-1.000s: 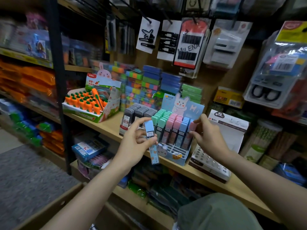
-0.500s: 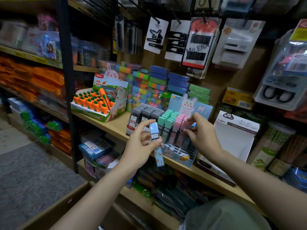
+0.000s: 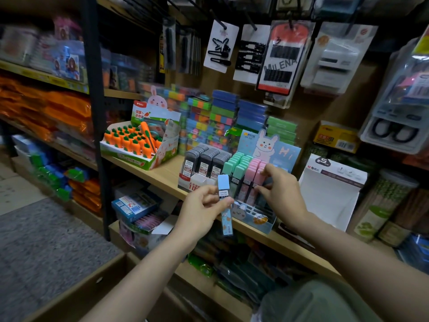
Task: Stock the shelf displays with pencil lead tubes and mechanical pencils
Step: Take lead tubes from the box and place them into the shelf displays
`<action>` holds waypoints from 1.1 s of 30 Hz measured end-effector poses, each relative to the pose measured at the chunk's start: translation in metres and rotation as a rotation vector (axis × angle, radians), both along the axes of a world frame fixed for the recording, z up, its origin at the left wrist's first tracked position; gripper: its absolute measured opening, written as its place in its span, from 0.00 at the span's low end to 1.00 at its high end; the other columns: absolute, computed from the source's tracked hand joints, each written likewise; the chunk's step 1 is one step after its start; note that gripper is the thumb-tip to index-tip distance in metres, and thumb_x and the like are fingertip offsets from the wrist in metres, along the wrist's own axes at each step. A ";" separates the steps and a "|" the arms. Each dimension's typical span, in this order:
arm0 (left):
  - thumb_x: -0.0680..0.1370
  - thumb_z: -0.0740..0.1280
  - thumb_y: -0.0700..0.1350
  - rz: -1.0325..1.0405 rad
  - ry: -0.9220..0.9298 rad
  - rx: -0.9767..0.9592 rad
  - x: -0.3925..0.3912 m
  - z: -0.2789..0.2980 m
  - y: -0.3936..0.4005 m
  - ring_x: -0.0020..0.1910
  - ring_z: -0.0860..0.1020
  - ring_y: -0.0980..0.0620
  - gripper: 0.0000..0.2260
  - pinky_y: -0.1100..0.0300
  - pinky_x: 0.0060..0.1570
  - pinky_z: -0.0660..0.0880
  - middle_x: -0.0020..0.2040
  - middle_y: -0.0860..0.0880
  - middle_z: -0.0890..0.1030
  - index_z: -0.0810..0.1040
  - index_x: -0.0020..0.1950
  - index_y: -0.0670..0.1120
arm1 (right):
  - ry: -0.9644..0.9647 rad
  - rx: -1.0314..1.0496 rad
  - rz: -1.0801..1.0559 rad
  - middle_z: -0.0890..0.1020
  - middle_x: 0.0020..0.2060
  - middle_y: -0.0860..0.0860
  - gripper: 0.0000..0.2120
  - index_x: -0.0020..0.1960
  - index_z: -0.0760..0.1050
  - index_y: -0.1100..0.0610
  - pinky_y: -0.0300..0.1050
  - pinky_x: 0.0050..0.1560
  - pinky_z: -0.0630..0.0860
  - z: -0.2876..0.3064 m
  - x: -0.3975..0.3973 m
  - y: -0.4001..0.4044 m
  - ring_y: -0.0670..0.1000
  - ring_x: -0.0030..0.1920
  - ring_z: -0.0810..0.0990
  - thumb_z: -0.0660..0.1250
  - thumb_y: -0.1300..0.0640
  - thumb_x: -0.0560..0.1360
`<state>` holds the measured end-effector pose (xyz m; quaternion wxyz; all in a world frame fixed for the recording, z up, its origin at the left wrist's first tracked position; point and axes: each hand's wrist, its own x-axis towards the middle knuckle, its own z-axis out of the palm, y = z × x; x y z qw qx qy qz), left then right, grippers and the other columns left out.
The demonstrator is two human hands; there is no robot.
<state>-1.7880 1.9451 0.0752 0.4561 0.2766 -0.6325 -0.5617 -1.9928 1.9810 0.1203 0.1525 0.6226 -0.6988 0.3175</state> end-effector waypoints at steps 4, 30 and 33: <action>0.77 0.69 0.44 -0.008 -0.001 0.025 -0.003 -0.006 0.002 0.51 0.82 0.57 0.06 0.58 0.49 0.79 0.48 0.52 0.85 0.80 0.54 0.51 | 0.038 0.018 -0.021 0.79 0.48 0.52 0.10 0.52 0.75 0.55 0.53 0.47 0.79 0.008 0.003 0.006 0.54 0.45 0.81 0.72 0.56 0.73; 0.80 0.61 0.58 0.090 -0.746 -0.731 -0.054 -0.017 0.025 0.73 0.55 0.53 0.20 0.55 0.71 0.60 0.71 0.53 0.61 0.67 0.71 0.56 | -0.294 -0.129 0.125 0.79 0.39 0.41 0.14 0.54 0.74 0.48 0.26 0.39 0.75 0.029 -0.052 0.050 0.36 0.42 0.80 0.74 0.58 0.73; 0.80 0.61 0.59 0.120 -0.867 -0.807 -0.061 -0.023 0.021 0.71 0.58 0.51 0.18 0.54 0.69 0.62 0.70 0.51 0.63 0.69 0.69 0.56 | -0.341 -0.158 0.138 0.79 0.40 0.41 0.13 0.52 0.73 0.47 0.29 0.40 0.76 0.025 -0.052 0.043 0.37 0.43 0.79 0.74 0.57 0.73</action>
